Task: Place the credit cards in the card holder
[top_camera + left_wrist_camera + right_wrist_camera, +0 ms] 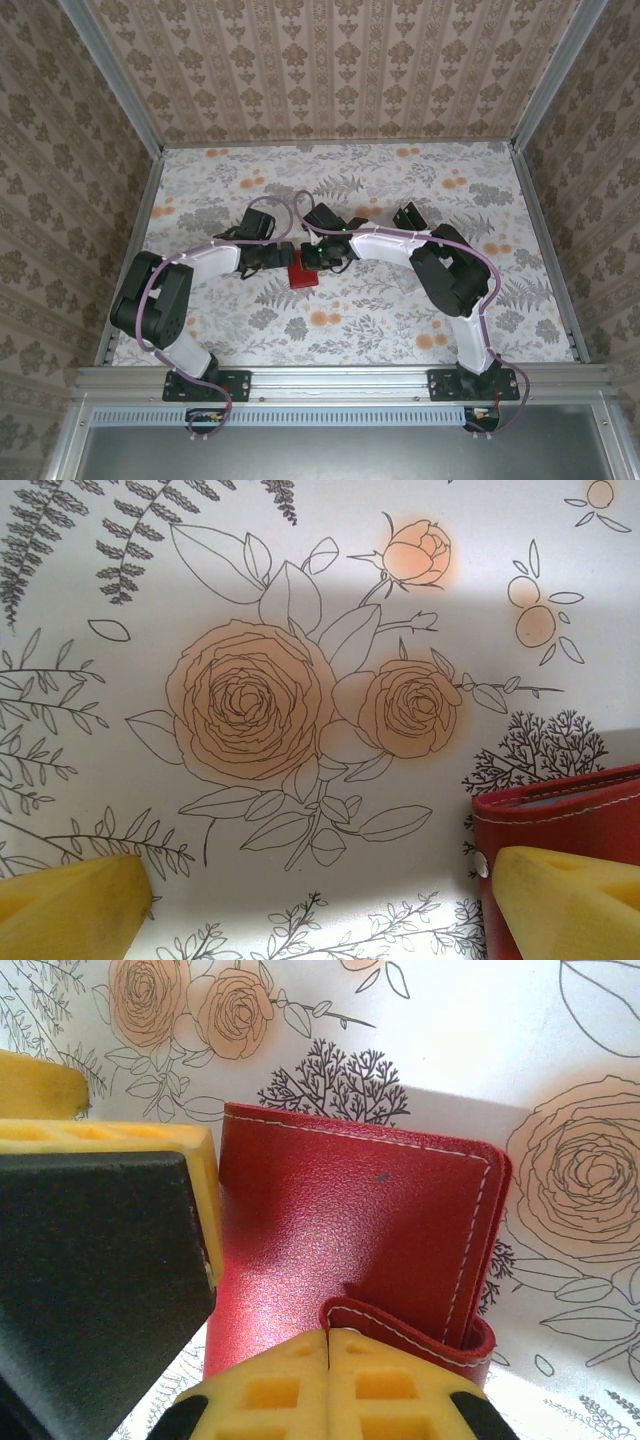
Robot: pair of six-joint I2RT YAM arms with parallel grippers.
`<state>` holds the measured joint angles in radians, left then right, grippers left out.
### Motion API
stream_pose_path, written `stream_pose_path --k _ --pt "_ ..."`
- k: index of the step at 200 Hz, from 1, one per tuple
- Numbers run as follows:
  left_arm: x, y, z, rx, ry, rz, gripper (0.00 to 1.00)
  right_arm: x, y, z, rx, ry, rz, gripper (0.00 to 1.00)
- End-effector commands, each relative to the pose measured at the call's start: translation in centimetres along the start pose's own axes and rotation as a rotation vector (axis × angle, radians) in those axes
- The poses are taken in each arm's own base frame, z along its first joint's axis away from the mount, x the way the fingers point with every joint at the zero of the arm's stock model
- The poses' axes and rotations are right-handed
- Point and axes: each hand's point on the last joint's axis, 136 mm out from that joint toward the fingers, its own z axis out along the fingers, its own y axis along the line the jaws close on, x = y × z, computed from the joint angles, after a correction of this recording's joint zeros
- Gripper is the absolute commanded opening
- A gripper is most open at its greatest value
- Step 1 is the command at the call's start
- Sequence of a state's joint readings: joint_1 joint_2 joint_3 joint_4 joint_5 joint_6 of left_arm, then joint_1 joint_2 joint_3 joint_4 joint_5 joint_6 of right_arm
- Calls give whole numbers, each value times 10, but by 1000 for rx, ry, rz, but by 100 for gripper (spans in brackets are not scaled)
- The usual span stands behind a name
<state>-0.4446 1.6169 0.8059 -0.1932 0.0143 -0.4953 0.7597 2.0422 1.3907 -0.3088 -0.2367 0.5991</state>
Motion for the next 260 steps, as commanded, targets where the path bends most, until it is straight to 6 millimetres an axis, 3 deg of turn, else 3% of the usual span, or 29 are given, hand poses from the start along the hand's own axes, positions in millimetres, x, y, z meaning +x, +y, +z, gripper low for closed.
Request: stream_pose_path --k 1,76,97,124,137,169,208,230,243,260 --pt "30 5 22 6 96 8 100 29 -21 22 68 79 18 0" --pt "30 5 21 9 94 6 100 78 -61 42 212 185 68 0" --pt "30 4 21 11 92 6 100 84 -69 43 238 198 78 0" --pt "29 3 20 14 88 6 100 78 -62 40 221 186 75 0" --pt "26 2 18 18 85 6 100 70 -54 37 203 170 65 1" --pt "10 0 11 29 56 -5 100 36 -19 22 111 100 21 22" --pt "-53 -3 -18 103 -51 -51 100 -13 27 -9 -1 -24 -47 50" --pt "-94 -8 -44 149 -122 -54 100 -43 54 -41 -80 -121 -82 67" --pt "-114 -10 -64 169 -172 -51 100 -61 68 -71 -137 -189 -98 80" --pt "-132 -9 -91 185 -241 -49 100 -76 72 -110 -182 -266 -96 85"
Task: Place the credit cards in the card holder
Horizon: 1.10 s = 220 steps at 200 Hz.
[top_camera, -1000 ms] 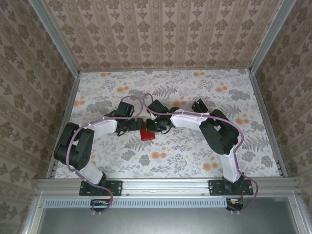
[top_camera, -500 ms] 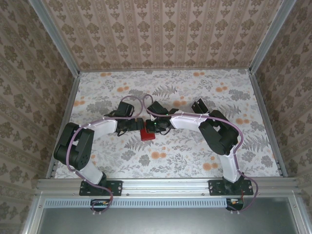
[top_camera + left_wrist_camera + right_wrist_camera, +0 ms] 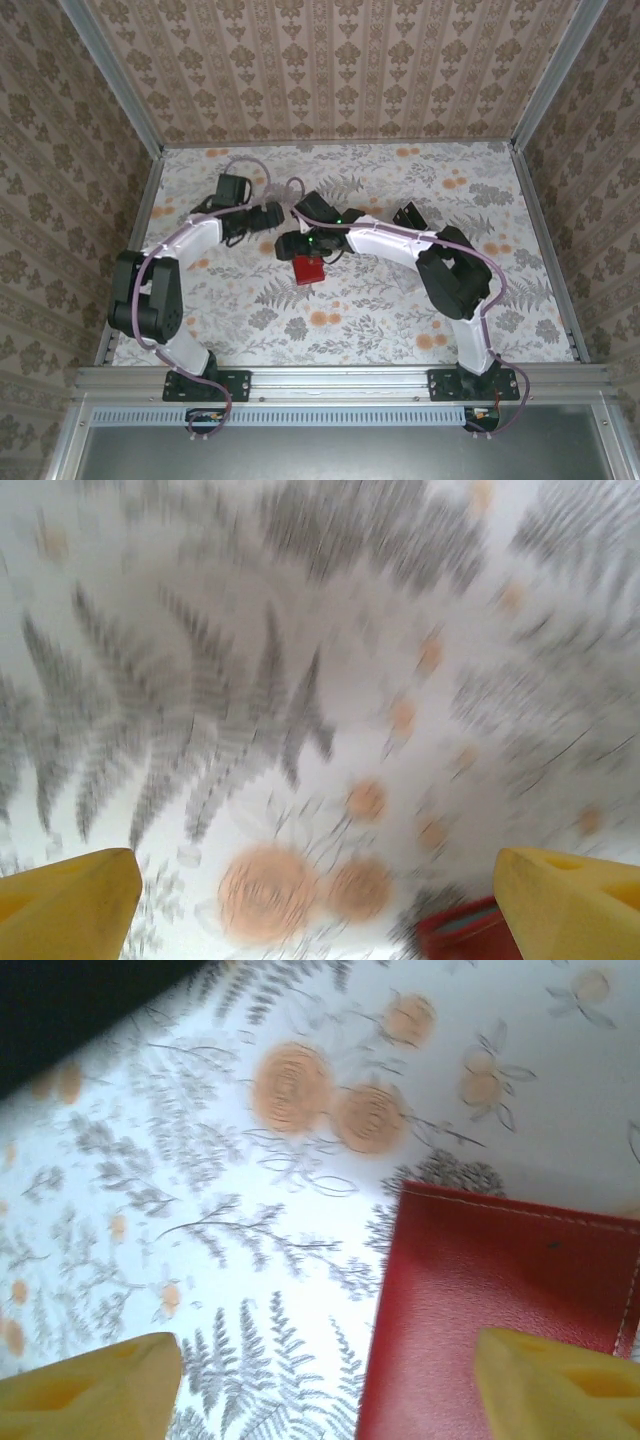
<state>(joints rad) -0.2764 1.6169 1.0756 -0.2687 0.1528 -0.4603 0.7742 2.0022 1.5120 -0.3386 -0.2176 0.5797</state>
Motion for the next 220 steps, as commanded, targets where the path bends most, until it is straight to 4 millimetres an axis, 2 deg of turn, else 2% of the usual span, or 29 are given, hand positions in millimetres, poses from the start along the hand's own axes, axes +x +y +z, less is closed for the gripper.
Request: stream_pose_path --k 1,4,8,23,36,61,83,103,115,134,161,190,220 --pt "-28 -16 -37 67 -73 42 100 -48 32 -70 -120 -163 -33 85" --pt "-31 -16 -42 70 -86 44 100 -52 31 -78 -125 -181 -32 95" --pt "-35 -17 -48 76 -103 48 100 -55 30 -88 -128 -201 -29 100" --pt "-44 -18 -70 89 -174 73 100 -67 15 -127 -121 -276 -18 100" --pt "-47 -11 -88 72 -233 91 100 -74 -7 -159 -72 -343 -16 100" --pt "-52 16 -122 -32 -403 110 100 -78 -68 -217 128 -483 22 100" --pt "-57 44 -158 -177 -662 185 100 -75 -131 -269 328 -625 114 100" --pt "-57 69 -188 -342 -885 278 100 -62 -189 -300 494 -738 182 100" --pt "-55 84 -191 -429 -904 320 100 -52 -221 -313 587 -787 235 100" --pt "-51 105 -168 -455 -786 333 100 -35 -263 -323 697 -799 312 100" --pt "-32 121 -130 -454 -710 334 100 -14 -300 -317 814 -775 316 100" --pt "-12 138 -99 -470 -658 315 100 2 -324 -296 865 -737 304 100" --pt "-4 146 -80 -479 -635 309 100 19 -344 -277 920 -711 294 100"
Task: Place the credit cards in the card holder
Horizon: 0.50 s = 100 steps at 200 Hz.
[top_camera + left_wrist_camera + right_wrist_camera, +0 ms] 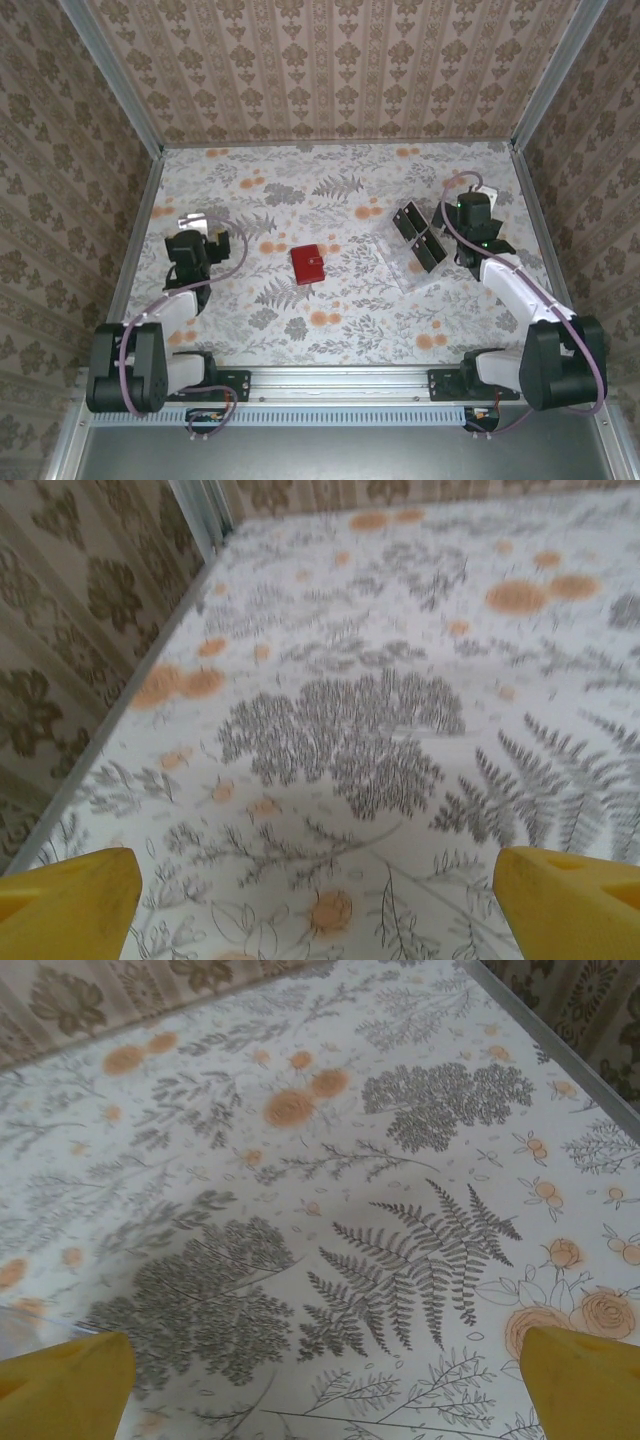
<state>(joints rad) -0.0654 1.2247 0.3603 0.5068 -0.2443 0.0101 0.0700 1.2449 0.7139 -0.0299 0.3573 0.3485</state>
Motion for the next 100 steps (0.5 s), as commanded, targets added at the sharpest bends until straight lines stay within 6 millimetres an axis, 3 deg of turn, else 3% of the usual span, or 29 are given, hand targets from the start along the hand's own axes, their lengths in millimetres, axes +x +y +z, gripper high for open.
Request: stream_pose_path --k 1,43,100 --pt "-15 3 5 -24 -87 2 100 2 -12 11 62 -62 -33 100" --pt "-17 3 13 -37 -68 3 100 32 -29 34 154 -18 -99 100" --pt "-19 -1 20 39 -124 -45 100 10 -11 34 40 -182 -123 100"
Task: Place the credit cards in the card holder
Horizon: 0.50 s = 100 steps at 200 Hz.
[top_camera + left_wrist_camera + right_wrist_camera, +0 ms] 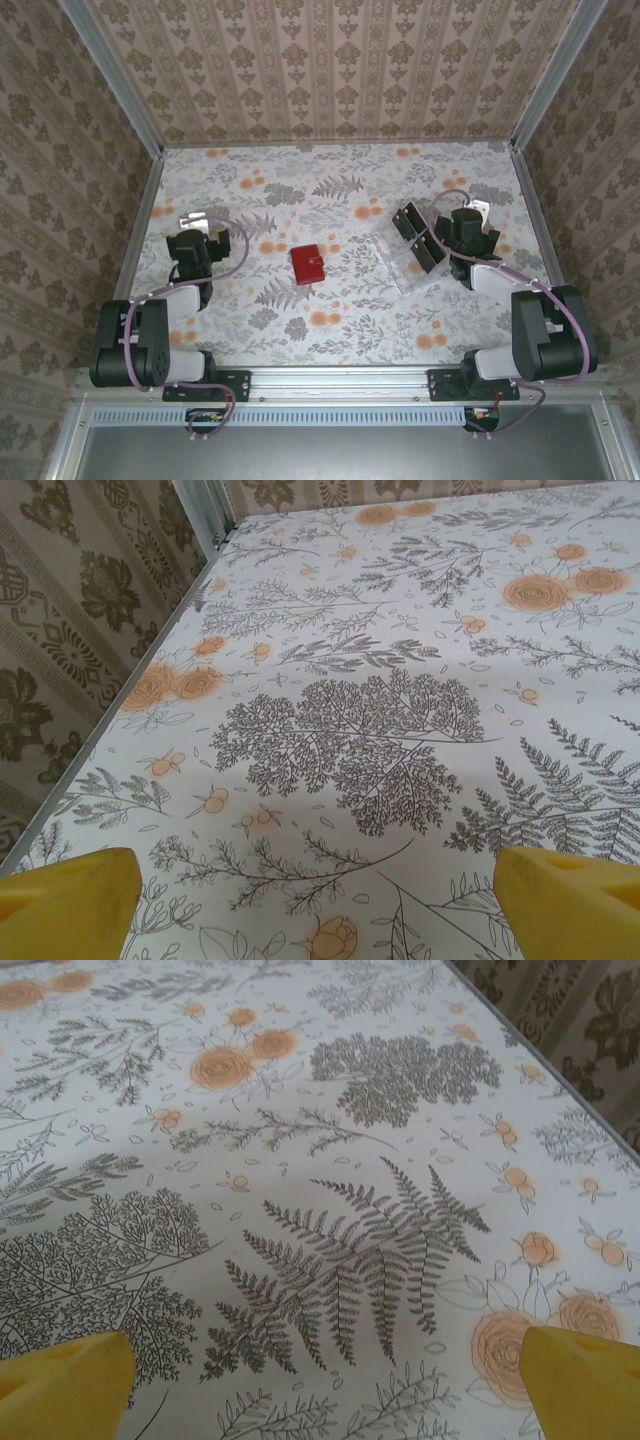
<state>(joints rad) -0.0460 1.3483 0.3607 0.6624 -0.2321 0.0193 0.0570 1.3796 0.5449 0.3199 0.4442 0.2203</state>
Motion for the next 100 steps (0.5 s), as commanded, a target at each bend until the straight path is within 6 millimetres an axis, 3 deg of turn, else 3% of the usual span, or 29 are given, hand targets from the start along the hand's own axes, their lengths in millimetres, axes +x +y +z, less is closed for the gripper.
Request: stream_pose_path --k 1,25,50,74,100 --pt "-19 -1 3 45 -96 -42 100 -23 6 0 -40 -120 -15 100" --pt "-13 -2 7 56 -138 -64 100 -25 6 -1 -72 -153 -12 100" --pt "-19 -5 9 72 -132 -51 100 -20 -2 -3 -47 -130 -13 100" --pt "-38 3 -1 51 -104 -54 100 -14 -12 -7 -20 -101 -14 100" --pt "-31 9 -14 30 -40 -15 100 -16 -14 -9 -39 -133 23 100"
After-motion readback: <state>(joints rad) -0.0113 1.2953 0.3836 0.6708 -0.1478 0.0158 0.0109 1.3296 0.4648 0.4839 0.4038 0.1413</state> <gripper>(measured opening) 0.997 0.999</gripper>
